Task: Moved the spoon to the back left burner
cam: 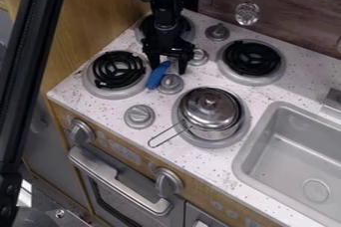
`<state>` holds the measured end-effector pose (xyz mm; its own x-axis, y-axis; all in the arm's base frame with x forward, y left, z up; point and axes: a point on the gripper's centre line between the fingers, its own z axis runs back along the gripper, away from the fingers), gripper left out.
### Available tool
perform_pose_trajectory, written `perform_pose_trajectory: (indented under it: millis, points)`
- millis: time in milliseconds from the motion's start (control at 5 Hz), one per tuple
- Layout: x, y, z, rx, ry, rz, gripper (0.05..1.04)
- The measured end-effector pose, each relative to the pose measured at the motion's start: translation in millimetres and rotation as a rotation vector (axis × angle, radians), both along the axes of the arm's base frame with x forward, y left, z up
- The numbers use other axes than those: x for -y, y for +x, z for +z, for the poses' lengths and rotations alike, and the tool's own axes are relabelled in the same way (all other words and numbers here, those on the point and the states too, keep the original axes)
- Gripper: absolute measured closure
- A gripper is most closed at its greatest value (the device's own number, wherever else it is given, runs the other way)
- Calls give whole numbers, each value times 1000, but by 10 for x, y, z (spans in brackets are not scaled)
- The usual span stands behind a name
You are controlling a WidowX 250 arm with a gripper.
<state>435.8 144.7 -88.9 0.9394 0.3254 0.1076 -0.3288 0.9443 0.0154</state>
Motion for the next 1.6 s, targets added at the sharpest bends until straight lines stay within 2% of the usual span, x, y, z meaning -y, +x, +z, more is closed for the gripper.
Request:
perform_pose_trajectory:
  millis: [200, 400, 600, 800, 1000, 1200, 1400, 1600]
  points:
    - [15, -36, -31, -16, 21, -12, 420]
    - [99, -47, -25, -46, 27, -47, 685]
    - [167, -93, 56, -40, 50, -84, 733]
    - [410, -28, 132, 1, 61, -156, 734]
    - [975, 145, 161, 49, 98, -286, 734]
    - [1301, 316, 293, 90, 133, -381, 735]
    - [1378, 423, 320, 160, 130, -394, 739]
    - [1493, 581, 336, 171, 156, -423, 740]
